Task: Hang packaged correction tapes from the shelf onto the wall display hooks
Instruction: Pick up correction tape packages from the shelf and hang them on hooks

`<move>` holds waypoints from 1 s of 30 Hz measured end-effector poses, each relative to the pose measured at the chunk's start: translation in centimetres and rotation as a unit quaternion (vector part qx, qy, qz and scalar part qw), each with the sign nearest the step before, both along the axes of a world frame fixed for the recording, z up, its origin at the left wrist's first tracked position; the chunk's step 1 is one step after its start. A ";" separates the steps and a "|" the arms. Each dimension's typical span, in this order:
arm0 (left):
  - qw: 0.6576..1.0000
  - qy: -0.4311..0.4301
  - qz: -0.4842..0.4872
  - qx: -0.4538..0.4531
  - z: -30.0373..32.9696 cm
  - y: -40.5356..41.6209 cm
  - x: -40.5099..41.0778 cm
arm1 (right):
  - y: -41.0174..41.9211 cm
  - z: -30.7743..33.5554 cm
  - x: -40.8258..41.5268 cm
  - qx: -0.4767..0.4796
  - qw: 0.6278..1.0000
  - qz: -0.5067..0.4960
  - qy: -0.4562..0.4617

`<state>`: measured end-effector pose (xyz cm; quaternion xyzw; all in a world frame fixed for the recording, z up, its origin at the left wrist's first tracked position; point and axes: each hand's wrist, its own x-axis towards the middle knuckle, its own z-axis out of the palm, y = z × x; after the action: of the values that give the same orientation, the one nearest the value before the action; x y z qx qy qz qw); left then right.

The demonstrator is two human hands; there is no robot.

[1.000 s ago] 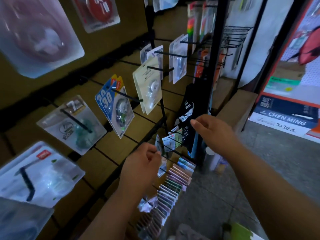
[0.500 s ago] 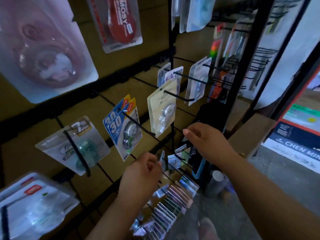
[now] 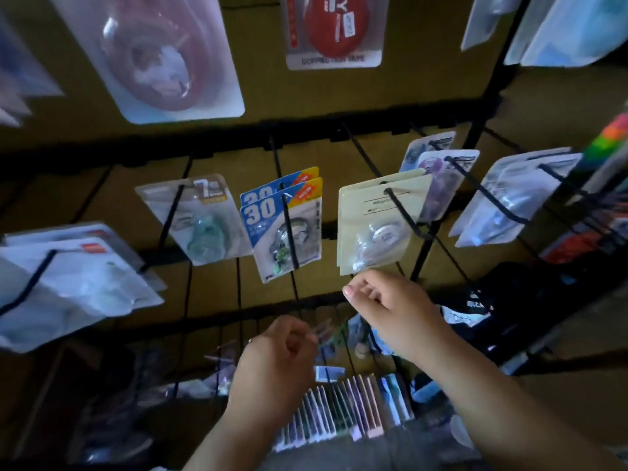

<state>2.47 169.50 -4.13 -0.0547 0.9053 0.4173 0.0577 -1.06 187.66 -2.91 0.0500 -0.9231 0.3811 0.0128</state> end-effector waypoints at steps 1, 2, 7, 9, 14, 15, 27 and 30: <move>1.000 0.003 0.011 0.005 -0.2 -0.4 0.7 | -0.6 -0.1 0.2 0.000 1.000 0.021 0.008; 1.000 0.006 0.017 0.010 -0.3 -0.7 1.3 | -1.4 -0.2 0.6 0.001 0.999 0.042 0.017; 0.999 0.005 0.032 0.010 -1.6 -3.4 4.7 | -5.8 -1.3 3.1 -0.026 0.990 0.131 0.056; 0.999 0.008 0.036 -0.011 -2.9 -4.9 6.0 | -7.7 -2.4 4.3 -0.026 0.984 0.166 0.063; 0.999 0.001 0.044 -0.030 -7.3 -9.0 8.6 | -12.1 -6.4 7.2 -0.033 0.978 0.196 0.056; 0.998 -0.002 0.050 -0.029 -8.4 -9.8 9.1 | -12.8 -7.5 7.5 -0.030 0.978 0.200 0.047; 0.990 -0.024 0.128 -0.058 -25.4 -15.6 9.1 | -17.5 -23.6 5.7 0.022 0.975 0.218 0.019; 0.990 -0.010 0.128 -0.058 -30.5 -16.7 8.4 | -18.3 -28.1 4.7 0.028 0.974 0.220 0.037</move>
<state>10.87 152.80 -34.59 -0.1781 0.9128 0.3674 0.0097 3.65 169.36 -31.01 0.2660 -0.8988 0.3463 -0.0384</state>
